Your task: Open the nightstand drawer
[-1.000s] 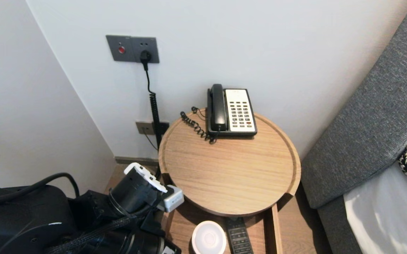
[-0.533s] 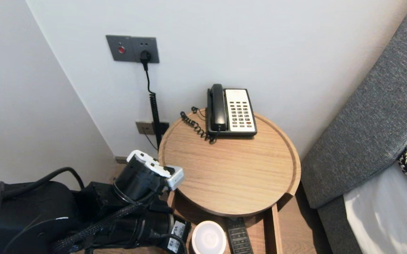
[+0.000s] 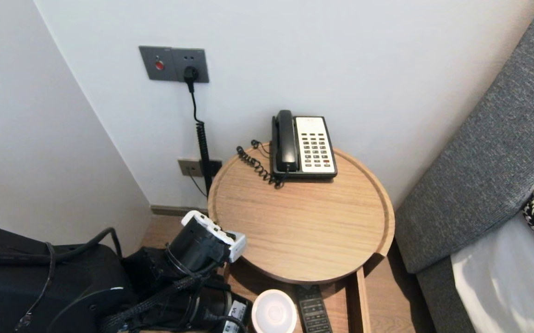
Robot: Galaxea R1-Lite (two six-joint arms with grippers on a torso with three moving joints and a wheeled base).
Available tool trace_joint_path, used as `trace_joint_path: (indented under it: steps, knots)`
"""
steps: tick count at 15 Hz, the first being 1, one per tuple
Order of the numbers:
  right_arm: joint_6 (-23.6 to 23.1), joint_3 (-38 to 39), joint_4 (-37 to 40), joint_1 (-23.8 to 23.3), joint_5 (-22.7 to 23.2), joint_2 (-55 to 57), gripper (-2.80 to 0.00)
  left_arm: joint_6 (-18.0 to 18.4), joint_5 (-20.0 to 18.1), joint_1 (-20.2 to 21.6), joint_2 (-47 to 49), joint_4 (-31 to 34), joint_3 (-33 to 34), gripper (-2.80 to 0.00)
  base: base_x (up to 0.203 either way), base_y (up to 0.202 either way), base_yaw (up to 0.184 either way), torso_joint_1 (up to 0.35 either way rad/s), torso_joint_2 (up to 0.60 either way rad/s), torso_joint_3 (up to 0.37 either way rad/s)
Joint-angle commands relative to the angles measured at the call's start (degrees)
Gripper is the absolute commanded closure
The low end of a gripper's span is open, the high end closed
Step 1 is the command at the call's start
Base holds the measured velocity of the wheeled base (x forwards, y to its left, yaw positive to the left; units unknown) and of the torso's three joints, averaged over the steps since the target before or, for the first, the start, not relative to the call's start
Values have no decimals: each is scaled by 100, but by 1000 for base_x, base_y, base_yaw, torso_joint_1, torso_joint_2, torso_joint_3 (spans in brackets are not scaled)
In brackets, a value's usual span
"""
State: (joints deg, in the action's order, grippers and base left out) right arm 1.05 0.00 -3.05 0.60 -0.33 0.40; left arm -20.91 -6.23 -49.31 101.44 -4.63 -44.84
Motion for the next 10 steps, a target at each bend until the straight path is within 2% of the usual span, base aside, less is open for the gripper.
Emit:
trace_joint_path:
  steps: [1, 8, 10]
  knots:
    - [1, 149, -3, 2, -2, 4, 0, 119, -23, -8, 37, 15, 99, 0, 0, 0, 0, 0, 0, 0]
    - [1, 149, -1, 2, -2, 4, 0, 793, -76, -86, -150, -1, 525, 0, 0, 0, 0, 0, 0, 0]
    - [1, 149, -3, 2, -2, 4, 0, 852, -89, -96, -151, -3, 572, 0, 0, 0, 0, 0, 0, 0]
